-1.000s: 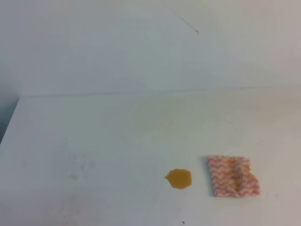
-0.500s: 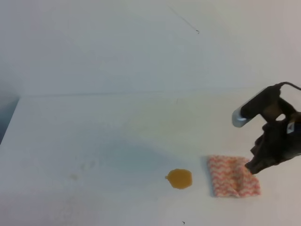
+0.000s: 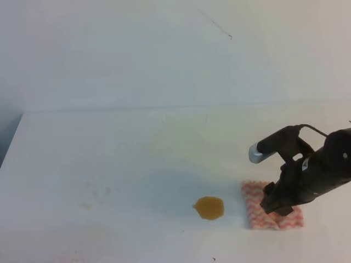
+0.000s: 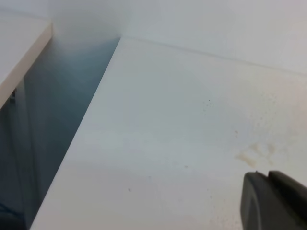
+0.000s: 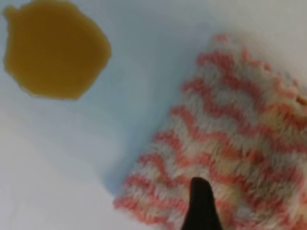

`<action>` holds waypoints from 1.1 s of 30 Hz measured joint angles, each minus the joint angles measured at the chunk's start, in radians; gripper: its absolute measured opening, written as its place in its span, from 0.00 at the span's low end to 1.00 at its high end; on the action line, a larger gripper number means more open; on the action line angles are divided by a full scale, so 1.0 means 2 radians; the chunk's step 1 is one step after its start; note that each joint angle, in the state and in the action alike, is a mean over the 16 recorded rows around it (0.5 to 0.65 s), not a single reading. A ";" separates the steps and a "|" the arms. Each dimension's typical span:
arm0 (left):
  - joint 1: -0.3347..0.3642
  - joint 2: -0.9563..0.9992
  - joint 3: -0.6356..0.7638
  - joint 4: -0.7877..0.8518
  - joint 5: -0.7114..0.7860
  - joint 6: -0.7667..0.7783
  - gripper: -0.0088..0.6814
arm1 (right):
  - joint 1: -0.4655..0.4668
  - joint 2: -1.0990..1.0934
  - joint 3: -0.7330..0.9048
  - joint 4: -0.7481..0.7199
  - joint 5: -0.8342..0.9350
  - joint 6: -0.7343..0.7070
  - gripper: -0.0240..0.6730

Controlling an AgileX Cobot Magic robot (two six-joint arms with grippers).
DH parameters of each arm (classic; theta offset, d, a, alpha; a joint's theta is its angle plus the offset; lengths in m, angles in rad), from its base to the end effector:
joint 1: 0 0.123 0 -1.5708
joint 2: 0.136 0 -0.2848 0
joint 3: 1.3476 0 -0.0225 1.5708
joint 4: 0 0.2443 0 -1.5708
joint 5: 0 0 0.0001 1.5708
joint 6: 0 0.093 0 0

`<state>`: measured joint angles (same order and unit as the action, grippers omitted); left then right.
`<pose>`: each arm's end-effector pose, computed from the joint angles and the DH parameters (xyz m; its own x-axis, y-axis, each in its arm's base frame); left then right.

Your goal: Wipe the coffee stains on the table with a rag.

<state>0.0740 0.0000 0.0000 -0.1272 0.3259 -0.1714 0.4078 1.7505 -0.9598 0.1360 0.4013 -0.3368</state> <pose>0.0497 -0.0001 0.1835 -0.2136 -0.3042 -0.9283 -0.1002 0.9521 -0.2890 0.3021 0.1359 0.1700 -0.7127 -0.5363 -0.4521 -0.5806 0.8127 -0.0488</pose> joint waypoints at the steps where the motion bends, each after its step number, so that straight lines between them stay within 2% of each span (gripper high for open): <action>1: 0.000 0.000 0.000 0.000 0.000 0.000 0.01 | 0.000 0.005 -0.002 0.002 0.000 -0.002 0.70; 5: 0.000 0.000 0.000 0.000 0.000 0.000 0.01 | 0.000 0.024 -0.010 0.008 0.002 -0.011 0.69; 9: 0.000 0.000 0.000 0.000 0.000 0.000 0.01 | 0.000 0.042 -0.018 0.007 0.009 -0.020 0.63; 20: 0.000 0.000 0.000 0.000 0.000 0.000 0.01 | 0.000 0.069 -0.034 0.006 0.035 -0.024 0.20; 24: 0.000 0.000 0.000 0.000 0.000 0.001 0.01 | 0.000 0.066 -0.049 0.010 0.046 -0.017 0.08; 27: 0.000 0.000 0.000 0.000 0.000 0.001 0.01 | 0.001 0.066 -0.064 0.019 0.054 -0.012 0.03; 33: 0.000 0.000 0.000 0.000 0.000 0.001 0.01 | 0.011 0.079 -0.101 0.038 0.075 0.001 0.03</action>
<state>0.0740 0.0000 0.0000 -0.1274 0.3259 -0.1699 0.4290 1.9084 -1.1609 0.2123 0.5507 -0.3358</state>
